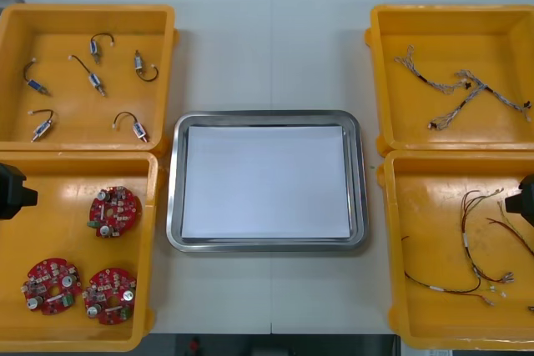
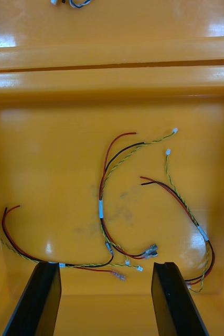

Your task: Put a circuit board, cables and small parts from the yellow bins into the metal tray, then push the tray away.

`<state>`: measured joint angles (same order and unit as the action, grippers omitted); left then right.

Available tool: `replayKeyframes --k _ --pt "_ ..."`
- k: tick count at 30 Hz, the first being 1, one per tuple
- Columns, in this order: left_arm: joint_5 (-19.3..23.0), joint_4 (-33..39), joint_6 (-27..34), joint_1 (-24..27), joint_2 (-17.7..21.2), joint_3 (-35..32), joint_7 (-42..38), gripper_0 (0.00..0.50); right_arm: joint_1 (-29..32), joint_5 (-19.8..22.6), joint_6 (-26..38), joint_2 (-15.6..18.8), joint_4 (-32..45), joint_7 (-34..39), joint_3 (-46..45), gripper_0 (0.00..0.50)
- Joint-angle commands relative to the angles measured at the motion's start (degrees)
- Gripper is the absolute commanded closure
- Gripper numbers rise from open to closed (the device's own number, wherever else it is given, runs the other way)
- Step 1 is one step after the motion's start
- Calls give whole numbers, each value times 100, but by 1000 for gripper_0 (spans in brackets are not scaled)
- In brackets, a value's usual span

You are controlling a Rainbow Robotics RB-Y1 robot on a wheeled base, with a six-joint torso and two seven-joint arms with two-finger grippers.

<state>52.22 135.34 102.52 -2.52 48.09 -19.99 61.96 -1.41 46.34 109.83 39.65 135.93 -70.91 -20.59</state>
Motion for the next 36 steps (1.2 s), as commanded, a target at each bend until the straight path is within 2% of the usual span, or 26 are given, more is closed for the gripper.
replayKeyframes --k 1,36 --pt "43 159 -57 68 218 -163 422 0 106 -2 17 193 154 235 64 0" --pt "43 159 -57 68 218 -163 422 0 106 -2 17 193 154 235 64 0"
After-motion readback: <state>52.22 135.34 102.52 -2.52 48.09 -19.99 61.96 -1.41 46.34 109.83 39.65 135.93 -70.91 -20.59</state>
